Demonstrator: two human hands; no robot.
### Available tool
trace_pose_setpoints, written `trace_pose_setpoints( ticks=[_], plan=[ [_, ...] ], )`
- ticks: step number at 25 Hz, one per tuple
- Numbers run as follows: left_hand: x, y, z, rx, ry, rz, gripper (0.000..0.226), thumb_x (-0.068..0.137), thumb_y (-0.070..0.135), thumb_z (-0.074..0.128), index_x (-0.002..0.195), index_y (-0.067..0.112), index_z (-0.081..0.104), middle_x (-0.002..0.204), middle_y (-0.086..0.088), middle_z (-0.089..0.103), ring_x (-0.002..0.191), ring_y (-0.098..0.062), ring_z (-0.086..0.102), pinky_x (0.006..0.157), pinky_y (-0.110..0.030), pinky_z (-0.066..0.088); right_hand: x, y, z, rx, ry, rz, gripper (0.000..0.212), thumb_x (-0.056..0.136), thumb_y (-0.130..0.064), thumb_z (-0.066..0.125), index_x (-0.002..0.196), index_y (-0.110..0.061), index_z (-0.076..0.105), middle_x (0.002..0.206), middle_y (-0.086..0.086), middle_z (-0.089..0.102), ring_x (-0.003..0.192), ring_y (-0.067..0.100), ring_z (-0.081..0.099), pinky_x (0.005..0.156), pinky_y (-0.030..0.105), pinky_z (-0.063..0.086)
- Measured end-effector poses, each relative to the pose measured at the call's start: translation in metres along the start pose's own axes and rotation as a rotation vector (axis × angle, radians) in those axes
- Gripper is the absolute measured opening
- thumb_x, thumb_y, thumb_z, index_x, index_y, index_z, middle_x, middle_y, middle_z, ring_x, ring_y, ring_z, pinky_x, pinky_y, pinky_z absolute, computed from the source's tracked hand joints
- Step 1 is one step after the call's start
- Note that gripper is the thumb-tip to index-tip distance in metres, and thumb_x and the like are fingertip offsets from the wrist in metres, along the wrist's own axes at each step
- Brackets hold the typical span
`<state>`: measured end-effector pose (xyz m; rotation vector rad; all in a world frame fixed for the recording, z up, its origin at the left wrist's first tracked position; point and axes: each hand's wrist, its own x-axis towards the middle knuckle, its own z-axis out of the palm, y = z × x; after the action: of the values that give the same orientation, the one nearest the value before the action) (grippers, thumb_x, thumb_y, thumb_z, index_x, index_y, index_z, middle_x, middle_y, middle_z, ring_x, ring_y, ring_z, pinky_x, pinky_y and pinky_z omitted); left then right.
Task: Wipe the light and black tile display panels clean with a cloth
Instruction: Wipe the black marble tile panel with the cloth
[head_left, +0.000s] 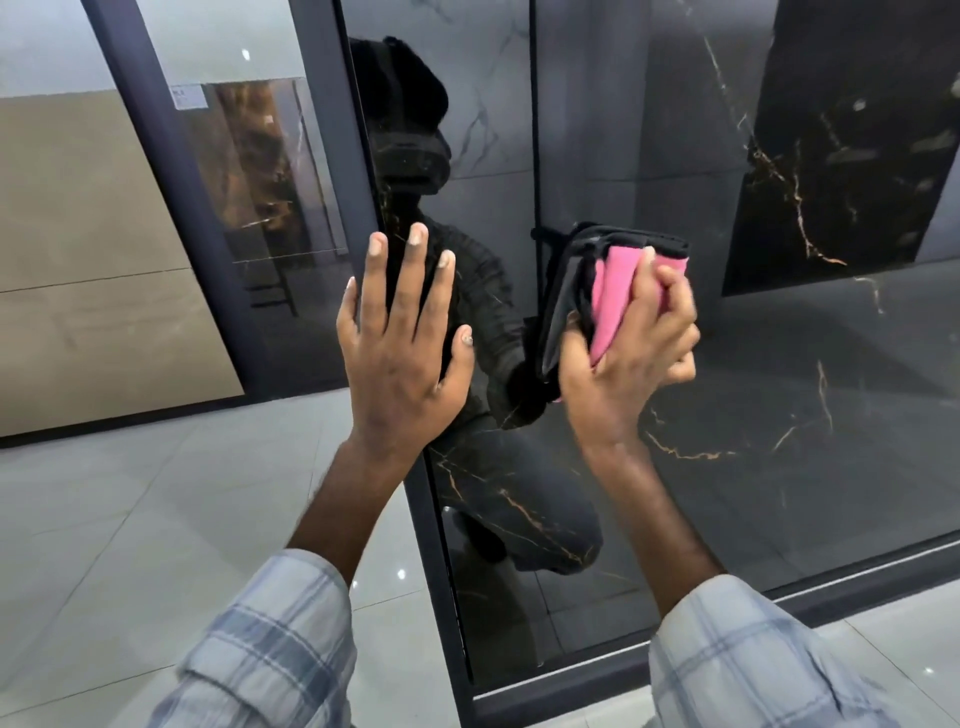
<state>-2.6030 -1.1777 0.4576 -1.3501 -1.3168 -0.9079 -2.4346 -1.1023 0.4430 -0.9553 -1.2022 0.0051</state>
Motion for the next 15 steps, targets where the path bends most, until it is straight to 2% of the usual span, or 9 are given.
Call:
trace_pose_setpoints(
  ticks=[3,4,5,8,9,12,13,14,15],
  plan=[
    [0.000,0.000,-0.001,0.005,-0.016,-0.005,0.062,0.100,0.027,0.059,0.157,0.008,0.043,0.168,-0.015,0.030,0.157,-0.037,0.019,0.112,-0.063,0.037,-0.015,0.013,-0.001,-0.110,-0.152,-0.518,0.083,0.072,-0.038,0.066,0.150,-0.022,0.045,0.145,0.004,0.042,0.123,0.031,0.047,0.092,0.050,0.028],
    [0.001,0.000,-0.002,0.004,-0.017,-0.007,0.062,0.100,0.027,0.060,0.157,0.008,0.044,0.168,-0.015,0.030,0.157,-0.037,0.019,0.113,-0.064,0.036,-0.005,0.020,-0.004,-0.118,-0.178,-0.616,0.083,0.071,-0.039,0.067,0.149,-0.024,0.047,0.144,0.002,0.043,0.123,0.029,0.047,0.091,0.049,0.028],
    [0.000,0.001,-0.002,-0.003,-0.013,-0.010,0.063,0.099,0.027,0.061,0.156,0.008,0.045,0.168,-0.015,0.030,0.157,-0.037,0.019,0.114,-0.064,0.034,0.009,0.025,-0.007,-0.106,-0.176,-0.594,0.082,0.070,-0.038,0.067,0.149,-0.025,0.049,0.144,0.001,0.044,0.123,0.028,0.046,0.090,0.050,0.028],
    [0.004,0.002,-0.006,-0.055,0.017,-0.013,0.063,0.094,0.028,0.064,0.153,0.010,0.049,0.167,-0.016,0.032,0.156,-0.035,0.022,0.117,-0.066,0.028,0.027,0.001,-0.004,-0.045,-0.056,-0.103,0.083,0.070,-0.036,0.061,0.151,-0.024,0.045,0.146,0.004,0.042,0.124,0.029,0.042,0.094,0.053,0.033],
    [0.009,0.002,-0.009,-0.061,0.032,-0.011,0.063,0.093,0.029,0.064,0.152,0.011,0.050,0.166,-0.016,0.032,0.156,-0.034,0.024,0.118,-0.066,0.026,0.021,-0.012,-0.001,-0.085,-0.056,-0.119,0.085,0.071,-0.037,0.059,0.152,-0.022,0.042,0.148,0.006,0.039,0.124,0.030,0.040,0.094,0.052,0.032],
    [0.037,-0.006,-0.021,-0.009,0.055,0.022,0.067,0.090,0.026,0.060,0.154,0.010,0.047,0.167,-0.019,0.030,0.155,-0.034,0.027,0.118,-0.062,0.025,0.006,-0.011,0.004,-0.161,-0.174,-0.748,0.086,0.069,-0.041,0.069,0.151,-0.024,0.048,0.147,0.002,0.042,0.122,0.029,0.043,0.086,0.049,0.028],
    [0.050,-0.010,-0.024,0.018,0.062,0.036,0.066,0.092,0.025,0.060,0.155,0.010,0.047,0.167,-0.019,0.030,0.154,-0.034,0.029,0.118,-0.062,0.025,0.023,-0.007,0.002,-0.143,-0.175,-0.804,0.085,0.068,-0.041,0.072,0.149,-0.027,0.051,0.146,-0.001,0.045,0.122,0.028,0.044,0.086,0.050,0.029],
    [0.063,-0.014,-0.026,0.040,0.071,0.045,0.064,0.094,0.026,0.059,0.155,0.011,0.047,0.168,-0.018,0.030,0.154,-0.033,0.029,0.117,-0.062,0.025,0.044,-0.007,0.000,-0.110,-0.137,-0.705,0.084,0.068,-0.040,0.071,0.148,-0.029,0.052,0.146,-0.001,0.046,0.122,0.028,0.045,0.087,0.051,0.030],
    [0.077,-0.017,-0.027,0.058,0.077,0.051,0.064,0.095,0.028,0.058,0.155,0.011,0.047,0.168,-0.016,0.030,0.155,-0.032,0.030,0.118,-0.062,0.025,0.064,-0.013,0.001,-0.058,-0.079,-0.487,0.082,0.068,-0.039,0.068,0.147,-0.029,0.052,0.145,0.000,0.046,0.122,0.028,0.045,0.089,0.052,0.032]
  ],
)
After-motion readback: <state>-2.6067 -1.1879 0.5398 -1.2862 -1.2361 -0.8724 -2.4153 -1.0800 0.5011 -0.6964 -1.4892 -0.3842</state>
